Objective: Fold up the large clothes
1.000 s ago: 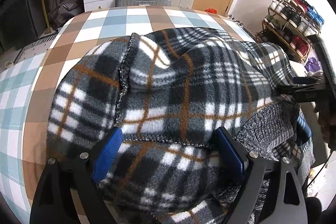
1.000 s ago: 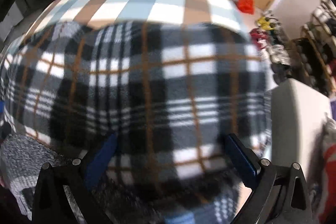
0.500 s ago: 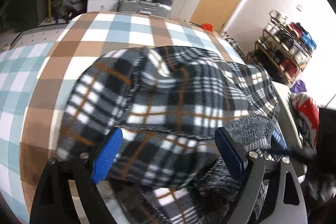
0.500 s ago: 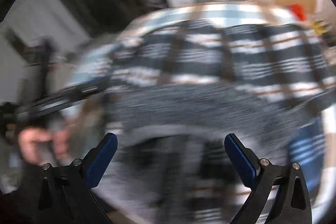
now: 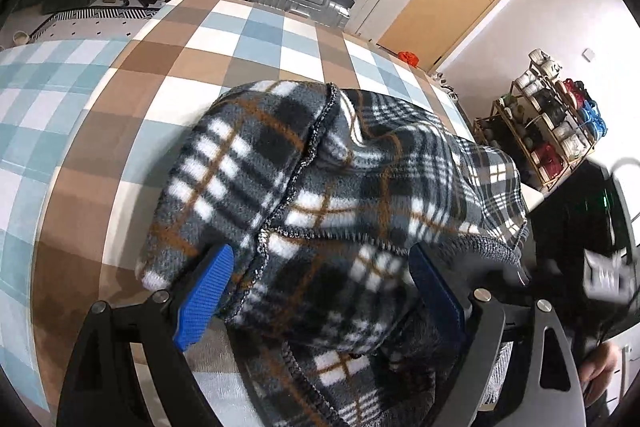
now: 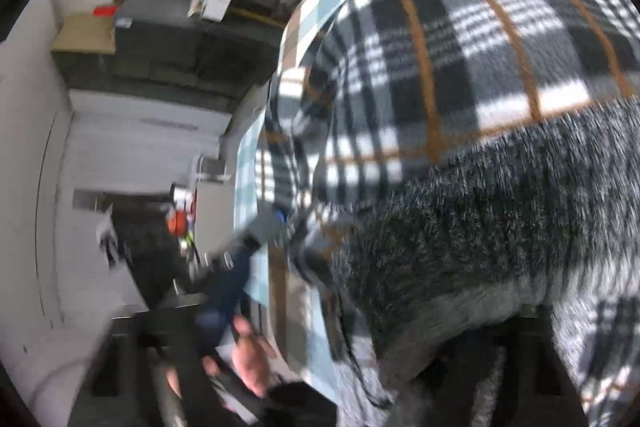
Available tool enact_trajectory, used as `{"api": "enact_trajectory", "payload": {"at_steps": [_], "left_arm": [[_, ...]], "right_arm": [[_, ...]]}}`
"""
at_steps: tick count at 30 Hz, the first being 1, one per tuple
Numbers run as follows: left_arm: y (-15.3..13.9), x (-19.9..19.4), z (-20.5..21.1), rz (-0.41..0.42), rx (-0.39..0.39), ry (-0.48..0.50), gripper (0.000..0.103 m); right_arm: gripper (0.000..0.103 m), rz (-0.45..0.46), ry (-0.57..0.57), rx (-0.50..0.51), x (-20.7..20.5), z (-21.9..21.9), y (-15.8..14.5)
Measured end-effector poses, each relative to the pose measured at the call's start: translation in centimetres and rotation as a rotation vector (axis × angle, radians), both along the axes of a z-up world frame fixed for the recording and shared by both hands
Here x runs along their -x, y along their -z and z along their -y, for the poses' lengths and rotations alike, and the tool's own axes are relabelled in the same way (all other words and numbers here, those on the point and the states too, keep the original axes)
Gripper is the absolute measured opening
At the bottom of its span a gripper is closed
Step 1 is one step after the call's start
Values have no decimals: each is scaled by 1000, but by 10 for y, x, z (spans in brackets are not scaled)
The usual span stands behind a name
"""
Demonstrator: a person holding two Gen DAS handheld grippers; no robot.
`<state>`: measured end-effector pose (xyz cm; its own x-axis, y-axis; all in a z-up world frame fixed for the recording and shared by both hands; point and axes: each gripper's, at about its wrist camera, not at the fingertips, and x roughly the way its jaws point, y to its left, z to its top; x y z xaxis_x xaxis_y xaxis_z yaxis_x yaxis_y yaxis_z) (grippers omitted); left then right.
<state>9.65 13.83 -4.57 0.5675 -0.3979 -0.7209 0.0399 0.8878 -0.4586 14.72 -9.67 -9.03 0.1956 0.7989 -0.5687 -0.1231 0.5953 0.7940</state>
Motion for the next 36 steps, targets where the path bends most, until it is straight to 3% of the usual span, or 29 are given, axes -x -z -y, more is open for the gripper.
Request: {"api": "enact_trajectory", "payload": {"at_steps": [1,4,8,12,16,18,20,21,22,30,36], "left_arm": [[0,-1,1,1,-2,-5,87],[-1,0,2,12,-20,1,87],[-3,1,4,29,-58,13,87],[3,-3,5,0,-75,20,87],[0,0,10,11,-92,30,87],[-3,4,14,25,-105,33,87],[-5,8,19,36,-139,24,87],[-7,10,21,43,-162,1,87],[-9,12,23,54,-180,-15,87],[-34,43,51,200,-270,29,87],[-33,58,59,215,-304,29,87]], "right_arm": [[39,6,18,-4,-7,-1,-4],[26,55,58,-25,-31,0,-23],[26,177,-1,62,-30,-21,-42],[26,126,-85,264,-13,-31,-10],[27,89,-47,203,12,-8,5],[35,145,-45,212,30,3,-1],[54,231,-33,298,49,11,-12],[71,278,-26,327,57,17,-15],[78,327,-20,342,65,24,-20],[86,611,106,401,111,65,-24],[88,575,195,421,101,97,-20]]}}
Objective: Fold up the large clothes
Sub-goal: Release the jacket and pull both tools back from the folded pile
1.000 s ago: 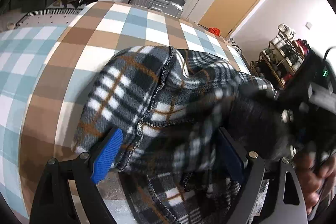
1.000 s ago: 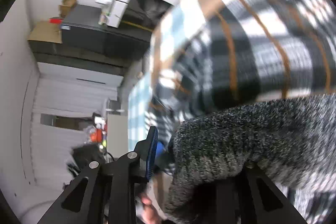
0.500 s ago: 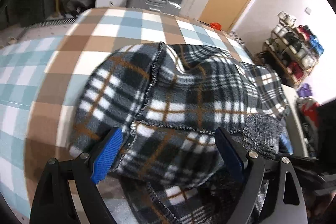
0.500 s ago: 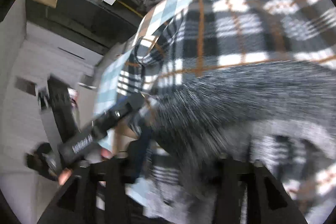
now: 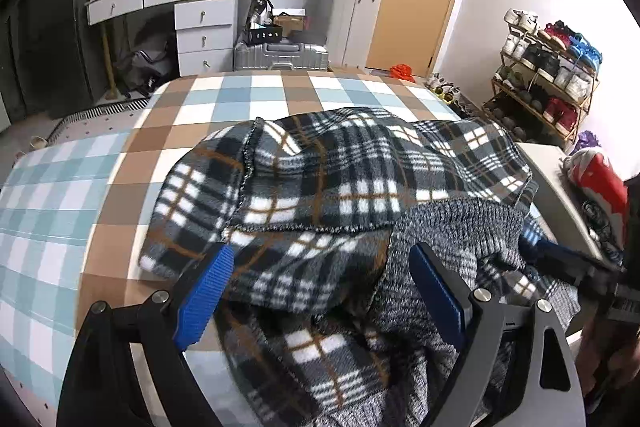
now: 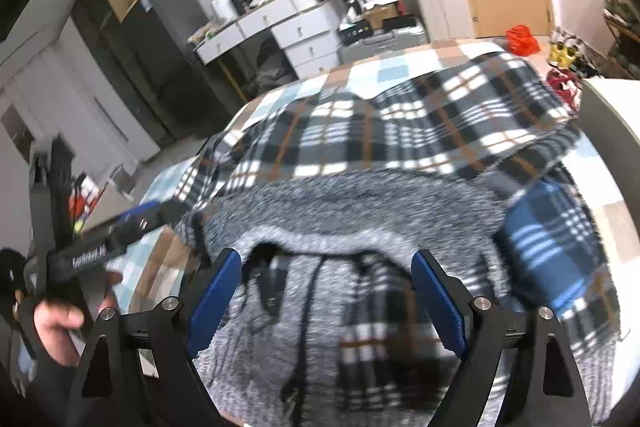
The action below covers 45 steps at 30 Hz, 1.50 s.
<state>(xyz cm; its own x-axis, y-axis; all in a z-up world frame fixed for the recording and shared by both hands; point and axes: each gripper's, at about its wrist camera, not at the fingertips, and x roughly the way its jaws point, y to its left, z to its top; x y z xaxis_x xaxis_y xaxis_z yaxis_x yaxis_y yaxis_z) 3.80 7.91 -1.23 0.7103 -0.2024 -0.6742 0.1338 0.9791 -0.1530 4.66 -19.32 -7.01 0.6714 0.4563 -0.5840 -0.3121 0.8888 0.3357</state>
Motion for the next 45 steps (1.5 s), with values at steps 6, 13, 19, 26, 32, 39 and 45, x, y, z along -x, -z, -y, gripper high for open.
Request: {"api": "enact_trajectory", "payload": {"at_steps": [6,13,19,26,32,39,45], "left_arm": [[6,33,-3,-36,11,-24,91],[41,77,14,-172,-80,-11,100],[61,105,22,-246,-204,-21,100],[72,101,39,-200,-523,-18,100],[63,95,44,-155,-543,-8,100],[63,103,23,-156,-502,13,32],[61,102,20,-165,-458,45,15]], "right_arm": [[95,-7,82,-118,6,41,-11],[99,22,75,-172,12,50,-19],[99,40,39,-164,21,43,-24],[99,70,2,-97,27,24,-26],[99,72,-8,-72,27,17,-22],[99,57,3,-80,25,19,-20],[99,35,16,-95,21,21,-17]]}}
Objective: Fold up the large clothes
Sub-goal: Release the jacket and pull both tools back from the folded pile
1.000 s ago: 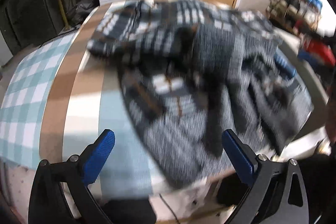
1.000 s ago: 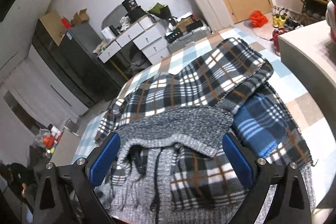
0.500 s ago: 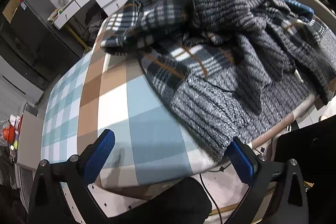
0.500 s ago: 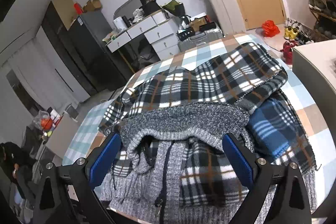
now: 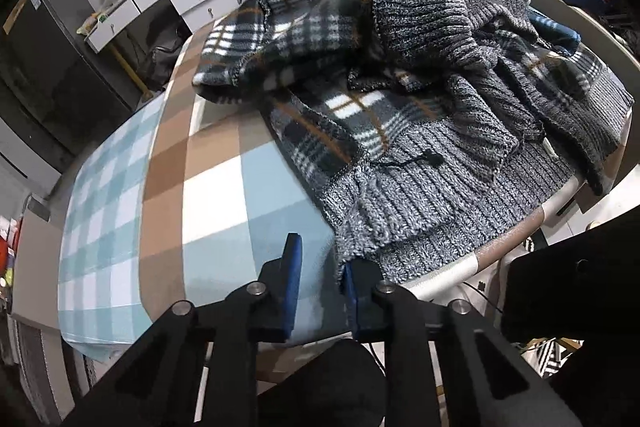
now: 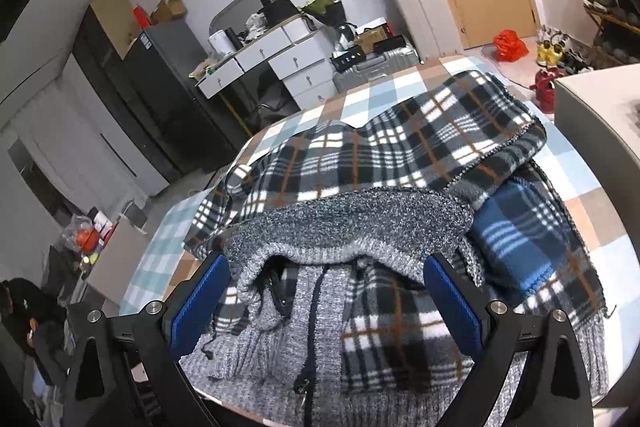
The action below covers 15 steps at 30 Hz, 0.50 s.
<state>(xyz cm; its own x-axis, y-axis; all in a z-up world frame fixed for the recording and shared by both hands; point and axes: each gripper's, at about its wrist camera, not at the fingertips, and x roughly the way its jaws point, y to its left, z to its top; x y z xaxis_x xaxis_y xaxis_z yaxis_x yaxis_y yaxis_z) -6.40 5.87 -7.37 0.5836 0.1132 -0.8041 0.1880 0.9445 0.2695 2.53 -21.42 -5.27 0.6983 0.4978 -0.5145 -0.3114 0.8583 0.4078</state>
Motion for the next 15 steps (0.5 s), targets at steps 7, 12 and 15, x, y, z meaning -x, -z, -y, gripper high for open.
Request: {"api": "enact_trajectory", "payload": {"at_steps": [7,12,15], "left_arm": [[-12,2,-9,26,-59,18,14],[-8,-5,-23,-4,-75,-11,14],[-13,-6,-25,8,-77,-8,14]], "right_arm": [[99,-20,11,-12,-3,3,3],[99,-32,12,-24,-5,5,3],[99,-29,18,-34,-3,12,1]]}}
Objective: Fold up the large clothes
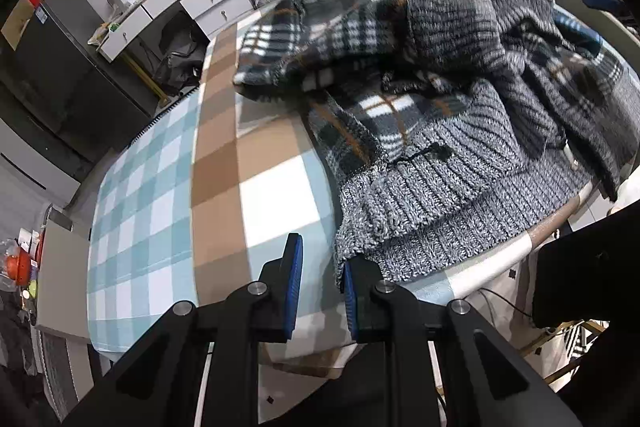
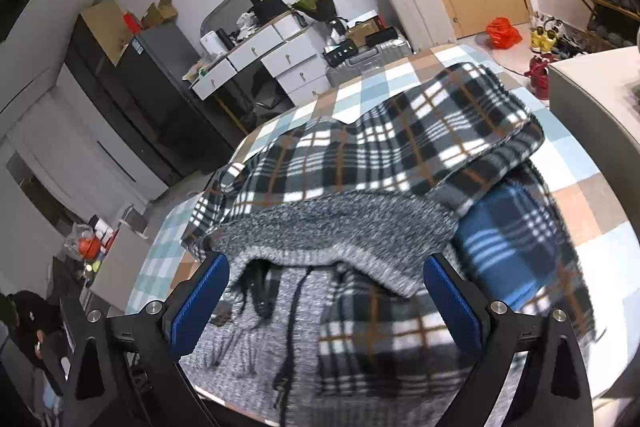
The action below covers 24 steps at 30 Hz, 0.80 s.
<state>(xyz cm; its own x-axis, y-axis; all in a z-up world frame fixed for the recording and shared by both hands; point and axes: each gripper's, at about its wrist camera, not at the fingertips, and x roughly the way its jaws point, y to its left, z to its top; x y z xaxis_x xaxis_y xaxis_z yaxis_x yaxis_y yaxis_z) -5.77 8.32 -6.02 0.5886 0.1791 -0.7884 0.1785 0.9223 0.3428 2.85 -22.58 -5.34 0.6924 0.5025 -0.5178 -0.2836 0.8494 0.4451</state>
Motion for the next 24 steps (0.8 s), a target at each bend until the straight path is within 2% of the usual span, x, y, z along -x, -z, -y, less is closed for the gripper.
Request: {"api": "enact_trajectory", "payload": {"at_steps": [4,6,8,10,13,15,16,19,21,24], "left_arm": [[1,2,1,-21,3,31,14],[1,2,3,-22,4,51,14],[-2,2,3,-17,6,68,14],[-8,0,0,12,33,78,14],[-15,-4,-6,36,52,86,14],[-15,-10,-9,35,61,85,14],[-15,-12,-9,33,61,84,14],[-15,-13,-8,34,47,93,14],[-15,-12,-11,27,55,91,14],[-16,-13,-17,18,73,80,16]], "right_arm": [[99,-24,-4,-30,8,28,-5],[99,-33,-30,10,15,44,-8],[99,-68,-32,106,25,63,-8],[99,-147,-14,144,29,86,-3],[102,-312,23,108,27,119,22],[102,-377,20,99,23,128,42],[102,-414,-3,75,20,132,55],[100,-445,-22,-61,16,146,75],[99,-412,-41,-133,17,152,76],[99,-435,-93,-236,13,155,82]]}}
